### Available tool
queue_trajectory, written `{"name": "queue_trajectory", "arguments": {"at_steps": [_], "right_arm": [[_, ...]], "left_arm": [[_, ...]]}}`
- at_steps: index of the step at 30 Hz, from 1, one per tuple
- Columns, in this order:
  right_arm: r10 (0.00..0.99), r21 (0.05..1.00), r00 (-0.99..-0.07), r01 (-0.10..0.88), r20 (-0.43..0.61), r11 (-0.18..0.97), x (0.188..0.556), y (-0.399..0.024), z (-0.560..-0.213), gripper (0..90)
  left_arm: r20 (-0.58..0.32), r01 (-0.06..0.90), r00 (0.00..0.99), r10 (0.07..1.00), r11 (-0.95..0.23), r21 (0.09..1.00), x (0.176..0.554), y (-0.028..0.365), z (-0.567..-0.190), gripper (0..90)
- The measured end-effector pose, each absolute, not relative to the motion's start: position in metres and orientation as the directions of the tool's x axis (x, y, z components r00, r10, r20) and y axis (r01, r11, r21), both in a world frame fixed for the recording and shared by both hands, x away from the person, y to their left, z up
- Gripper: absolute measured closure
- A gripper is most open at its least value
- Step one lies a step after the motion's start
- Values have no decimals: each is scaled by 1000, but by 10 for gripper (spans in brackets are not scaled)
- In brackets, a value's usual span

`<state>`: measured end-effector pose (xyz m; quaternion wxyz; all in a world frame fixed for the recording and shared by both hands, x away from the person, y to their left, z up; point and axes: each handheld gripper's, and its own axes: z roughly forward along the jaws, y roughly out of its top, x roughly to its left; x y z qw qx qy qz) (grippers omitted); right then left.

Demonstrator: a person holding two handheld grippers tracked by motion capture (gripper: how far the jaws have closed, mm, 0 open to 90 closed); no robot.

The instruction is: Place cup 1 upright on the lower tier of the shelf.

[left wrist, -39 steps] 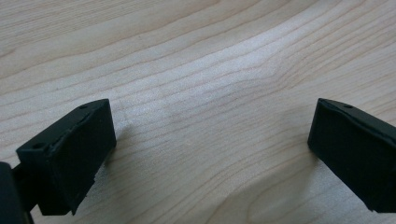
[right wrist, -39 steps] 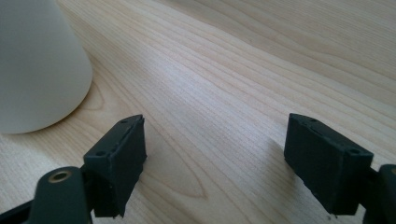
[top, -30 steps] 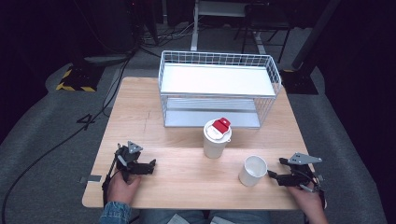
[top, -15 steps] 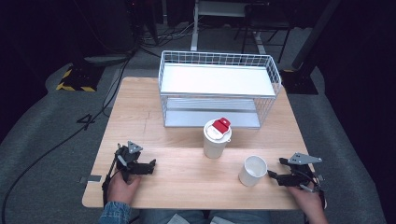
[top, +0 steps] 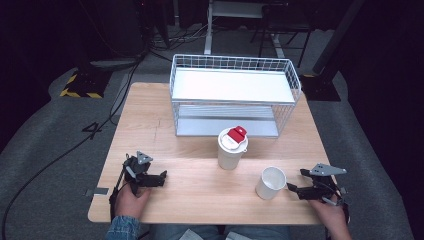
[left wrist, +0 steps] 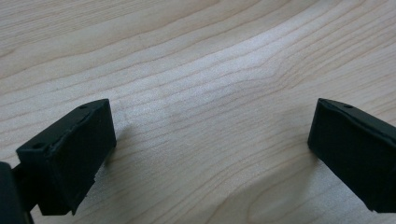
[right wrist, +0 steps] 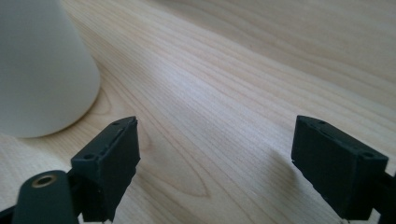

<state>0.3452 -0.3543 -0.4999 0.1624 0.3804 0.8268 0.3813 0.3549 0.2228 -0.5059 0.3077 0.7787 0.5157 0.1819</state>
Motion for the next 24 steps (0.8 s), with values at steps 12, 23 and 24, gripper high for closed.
{"name": "queue_trajectory", "arguments": {"at_steps": [12, 23, 24], "right_arm": [[725, 834, -688, 413, 22, 366, 320, -355, -471, 160], [692, 891, -721, 341, 42, 301, 291, -348, -452, 158], [680, 894, -732, 330, 41, 302, 289, -346, -450, 158]], "left_arm": [[-33, 690, 401, 916, -278, 668, 356, 223, -506, 14], [-33, 690, 401, 916, -278, 668, 356, 223, -506, 14], [-33, 690, 401, 916, -278, 668, 356, 223, -506, 14]]}}
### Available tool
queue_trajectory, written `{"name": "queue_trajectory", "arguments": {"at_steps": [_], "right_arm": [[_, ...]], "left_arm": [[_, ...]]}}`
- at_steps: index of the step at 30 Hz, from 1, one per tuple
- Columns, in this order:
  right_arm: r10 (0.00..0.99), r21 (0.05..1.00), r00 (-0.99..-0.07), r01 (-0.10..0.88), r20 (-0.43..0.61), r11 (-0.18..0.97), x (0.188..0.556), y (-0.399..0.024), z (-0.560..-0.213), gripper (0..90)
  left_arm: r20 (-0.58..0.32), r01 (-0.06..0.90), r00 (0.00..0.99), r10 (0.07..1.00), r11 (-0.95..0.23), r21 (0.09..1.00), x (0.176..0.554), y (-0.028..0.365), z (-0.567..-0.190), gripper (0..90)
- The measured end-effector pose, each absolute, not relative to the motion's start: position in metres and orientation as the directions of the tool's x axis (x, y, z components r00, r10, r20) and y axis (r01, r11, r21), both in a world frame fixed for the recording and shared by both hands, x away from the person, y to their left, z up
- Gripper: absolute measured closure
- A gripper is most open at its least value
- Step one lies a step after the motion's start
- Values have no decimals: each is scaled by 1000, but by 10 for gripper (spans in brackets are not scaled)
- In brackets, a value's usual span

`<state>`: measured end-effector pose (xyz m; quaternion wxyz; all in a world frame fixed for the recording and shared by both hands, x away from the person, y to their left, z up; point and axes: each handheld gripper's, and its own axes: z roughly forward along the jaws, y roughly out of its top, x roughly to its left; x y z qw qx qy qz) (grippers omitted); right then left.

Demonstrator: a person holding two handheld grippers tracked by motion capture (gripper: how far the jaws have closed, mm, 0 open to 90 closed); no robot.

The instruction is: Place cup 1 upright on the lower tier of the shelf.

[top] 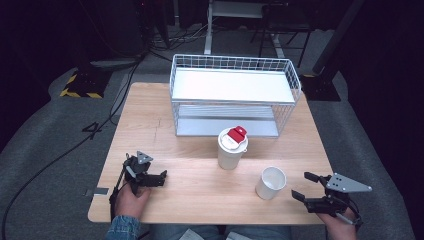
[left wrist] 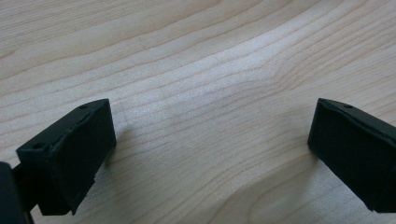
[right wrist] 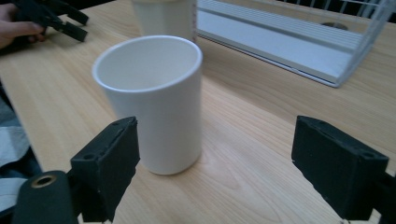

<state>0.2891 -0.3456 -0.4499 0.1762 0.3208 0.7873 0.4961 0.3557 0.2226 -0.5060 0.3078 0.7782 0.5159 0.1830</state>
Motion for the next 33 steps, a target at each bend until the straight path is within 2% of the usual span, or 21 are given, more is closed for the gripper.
{"name": "queue_trajectory", "arguments": {"at_steps": [15, 33], "right_arm": [[582, 887, -811, 305, 53, 345, 288, -314, -448, 113], [605, 834, -793, 379, 69, 401, 311, -284, -478, 109]], "left_arm": [[-33, 690, 400, 916, -278, 669, 356, 223, -506, 14], [-32, 690, 400, 916, -278, 669, 356, 223, -506, 14]]}}
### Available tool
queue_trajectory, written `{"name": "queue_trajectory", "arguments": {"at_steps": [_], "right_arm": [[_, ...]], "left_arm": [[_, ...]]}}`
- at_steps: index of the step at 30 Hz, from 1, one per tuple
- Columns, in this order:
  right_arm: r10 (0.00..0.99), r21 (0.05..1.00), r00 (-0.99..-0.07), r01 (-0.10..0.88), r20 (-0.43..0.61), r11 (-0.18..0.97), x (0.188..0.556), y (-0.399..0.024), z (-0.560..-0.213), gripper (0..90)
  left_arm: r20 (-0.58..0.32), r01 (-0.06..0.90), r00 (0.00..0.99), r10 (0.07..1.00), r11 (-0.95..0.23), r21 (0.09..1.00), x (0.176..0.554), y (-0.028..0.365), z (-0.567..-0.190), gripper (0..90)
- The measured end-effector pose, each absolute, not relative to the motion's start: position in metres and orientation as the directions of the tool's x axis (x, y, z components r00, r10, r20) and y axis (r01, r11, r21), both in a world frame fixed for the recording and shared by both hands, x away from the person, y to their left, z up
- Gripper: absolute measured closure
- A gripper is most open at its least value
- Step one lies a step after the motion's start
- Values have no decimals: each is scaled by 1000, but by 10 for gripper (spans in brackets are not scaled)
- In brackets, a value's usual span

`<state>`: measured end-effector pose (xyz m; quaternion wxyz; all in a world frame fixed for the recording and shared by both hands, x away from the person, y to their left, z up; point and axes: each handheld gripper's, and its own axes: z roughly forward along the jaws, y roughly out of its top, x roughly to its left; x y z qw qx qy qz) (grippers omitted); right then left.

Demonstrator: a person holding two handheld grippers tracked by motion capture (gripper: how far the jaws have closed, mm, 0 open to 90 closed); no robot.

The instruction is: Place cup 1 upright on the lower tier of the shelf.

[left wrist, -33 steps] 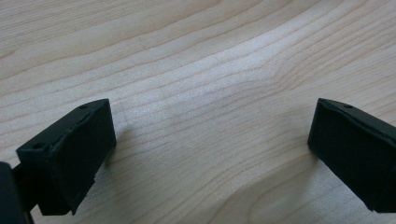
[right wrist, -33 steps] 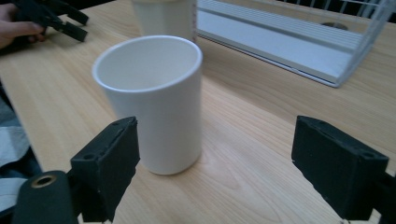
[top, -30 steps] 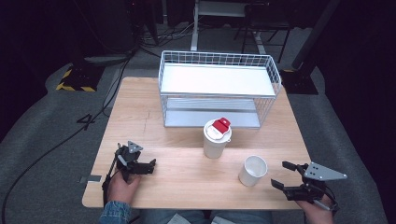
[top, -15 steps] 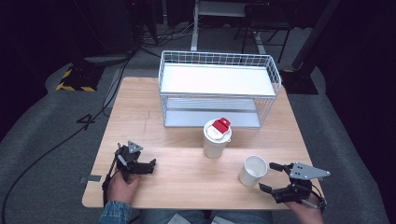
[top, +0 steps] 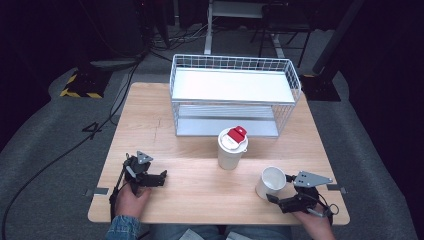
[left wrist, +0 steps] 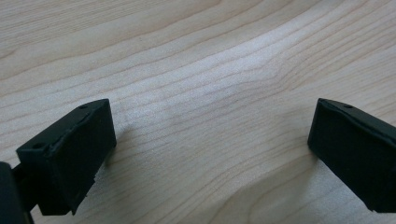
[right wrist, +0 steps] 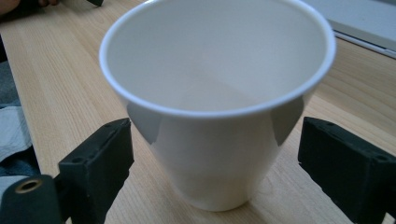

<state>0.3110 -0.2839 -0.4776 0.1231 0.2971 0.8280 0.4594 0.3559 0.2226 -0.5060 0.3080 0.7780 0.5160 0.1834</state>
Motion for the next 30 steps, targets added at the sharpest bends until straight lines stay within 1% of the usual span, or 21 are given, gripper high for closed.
{"name": "queue_trajectory", "arguments": {"at_steps": [9, 12, 24, 30], "right_arm": [[612, 825, -789, 387, 64, 413, 317, -275, -486, 114], [608, 819, -791, 391, 66, 419, 318, -273, -487, 146], [608, 818, -792, 385, 55, 427, 317, -271, -488, 218], [614, 817, -788, 386, 50, 429, 317, -271, -488, 226]], "left_arm": [[-32, 690, 400, 916, -278, 669, 356, 223, -506, 14], [-33, 690, 400, 916, -278, 669, 356, 223, -506, 14], [-33, 690, 400, 916, -277, 669, 356, 223, -506, 14], [-33, 690, 400, 916, -278, 668, 356, 223, -506, 14]]}}
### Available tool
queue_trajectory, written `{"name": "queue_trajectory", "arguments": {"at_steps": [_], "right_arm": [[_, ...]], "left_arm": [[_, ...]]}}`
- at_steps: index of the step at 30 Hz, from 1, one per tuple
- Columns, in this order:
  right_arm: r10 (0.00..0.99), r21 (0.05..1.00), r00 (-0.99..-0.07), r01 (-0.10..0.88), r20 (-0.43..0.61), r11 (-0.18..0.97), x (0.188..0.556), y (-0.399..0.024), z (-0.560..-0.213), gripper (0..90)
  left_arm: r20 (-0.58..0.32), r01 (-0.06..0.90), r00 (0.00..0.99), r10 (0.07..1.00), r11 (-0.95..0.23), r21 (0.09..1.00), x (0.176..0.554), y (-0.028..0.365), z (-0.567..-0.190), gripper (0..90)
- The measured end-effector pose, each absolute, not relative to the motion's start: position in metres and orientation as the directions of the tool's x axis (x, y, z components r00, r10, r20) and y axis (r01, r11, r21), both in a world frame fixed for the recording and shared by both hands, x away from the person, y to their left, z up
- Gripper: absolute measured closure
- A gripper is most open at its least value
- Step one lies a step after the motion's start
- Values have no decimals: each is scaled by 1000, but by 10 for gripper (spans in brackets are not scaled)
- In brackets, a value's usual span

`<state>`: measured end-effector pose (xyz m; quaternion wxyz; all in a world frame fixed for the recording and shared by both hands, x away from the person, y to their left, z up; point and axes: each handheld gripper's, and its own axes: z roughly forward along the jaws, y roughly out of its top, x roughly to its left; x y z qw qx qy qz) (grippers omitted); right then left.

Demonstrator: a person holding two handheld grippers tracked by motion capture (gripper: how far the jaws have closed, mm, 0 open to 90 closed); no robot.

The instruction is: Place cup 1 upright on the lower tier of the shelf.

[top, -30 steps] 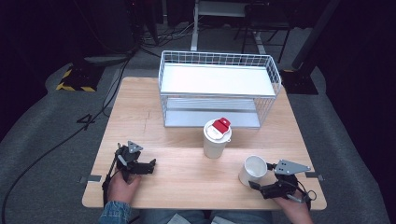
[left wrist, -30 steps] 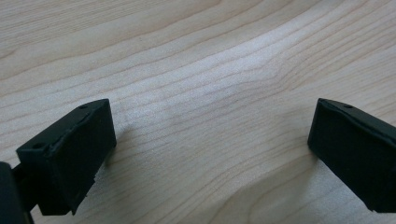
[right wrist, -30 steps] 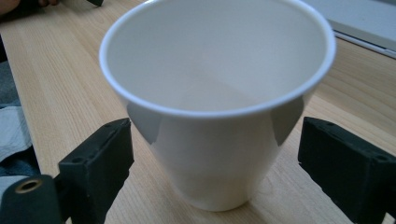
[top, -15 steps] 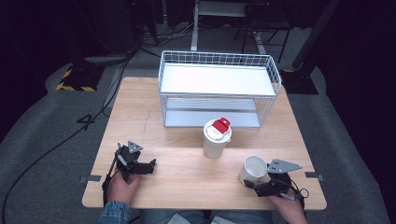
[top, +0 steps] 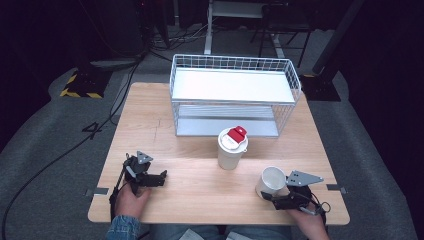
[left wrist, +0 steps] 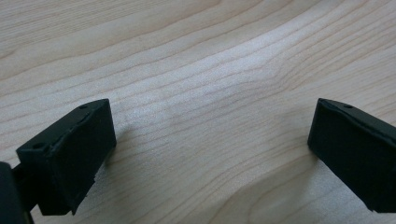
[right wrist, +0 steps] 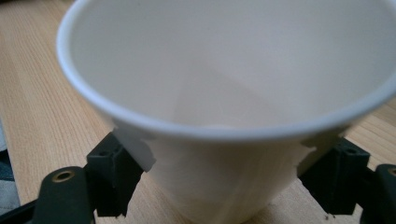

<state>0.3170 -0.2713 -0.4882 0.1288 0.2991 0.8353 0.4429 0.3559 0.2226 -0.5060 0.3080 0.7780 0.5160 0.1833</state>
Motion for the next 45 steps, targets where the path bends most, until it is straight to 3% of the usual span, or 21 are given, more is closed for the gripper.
{"name": "queue_trajectory", "arguments": {"at_steps": [22, 45], "right_arm": [[607, 824, -794, 358, 21, 440, 315, -270, -483, 232], [580, 810, -815, 334, -9, 482, 323, -251, -448, 233]], "left_arm": [[-32, 690, 400, 916, -278, 669, 356, 223, -506, 14], [-34, 691, 401, 915, -278, 668, 356, 222, -506, 14]]}}
